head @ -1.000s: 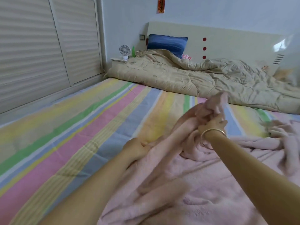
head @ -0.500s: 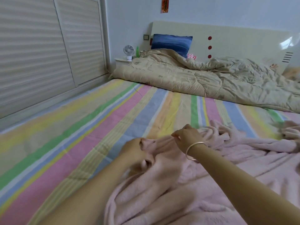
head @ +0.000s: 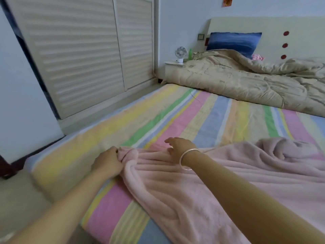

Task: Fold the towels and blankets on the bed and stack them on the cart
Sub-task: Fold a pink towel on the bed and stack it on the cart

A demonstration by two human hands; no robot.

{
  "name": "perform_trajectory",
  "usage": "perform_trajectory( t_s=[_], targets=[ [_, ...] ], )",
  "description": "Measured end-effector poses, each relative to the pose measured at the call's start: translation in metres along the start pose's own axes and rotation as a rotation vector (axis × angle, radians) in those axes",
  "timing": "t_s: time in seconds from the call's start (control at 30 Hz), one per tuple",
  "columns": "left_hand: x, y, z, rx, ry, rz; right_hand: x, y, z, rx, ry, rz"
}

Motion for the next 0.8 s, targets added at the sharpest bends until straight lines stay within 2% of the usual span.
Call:
perform_trajectory(
  t_s=[0.1, 0.17, 0.23, 0.27, 0.37, 0.47, 0.53, 0.63, 0.73, 0.8],
  targets=[
    [0.007, -0.005, -0.001, 0.018, 0.119, -0.018, -0.023, 0.001, 0.011, -0.049, -0.106, -0.099],
    [0.023, 0.009, -0.005, -0.036, 0.273, -0.071, -0.035, 0.005, 0.01, -0.07, -0.182, -0.19],
    [0.028, 0.03, -0.008, -0.101, 0.333, -0.036, -0.038, 0.011, 0.008, -0.114, -0.231, -0.263],
    [0.022, 0.037, -0.006, -0.112, 0.287, 0.011, -0.037, 0.013, 0.007, -0.142, -0.246, -0.309],
    [-0.019, 0.046, 0.0, -0.08, 0.005, 0.201, -0.029, 0.016, 0.003, -0.189, -0.245, -0.468],
    [-0.031, 0.048, 0.002, -0.13, -0.033, 0.289, -0.019, 0.019, 0.001, -0.238, -0.205, -0.515],
    [-0.017, 0.032, 0.005, -0.072, -0.02, 0.224, -0.004, 0.024, 0.007, -0.272, -0.13, -0.482],
    [0.026, -0.01, 0.009, 0.031, 0.033, 0.17, 0.03, 0.024, 0.029, -0.276, 0.083, -0.298],
    [0.059, -0.042, 0.014, 0.03, 0.062, 0.181, 0.073, 0.022, 0.056, -0.291, 0.323, -0.053],
    [0.078, -0.05, 0.017, 0.014, 0.104, 0.194, 0.095, 0.008, 0.073, -0.292, 0.427, 0.023]
  ],
)
Point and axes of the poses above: each hand's wrist, its own z-axis towards the middle knuckle, its own x-axis out of the back of the hand, y = z × x, the point moved 10 cm from there along z, towards the middle knuckle, and after that the axes turned 9 degrees about -z, right-handed, at the moved point
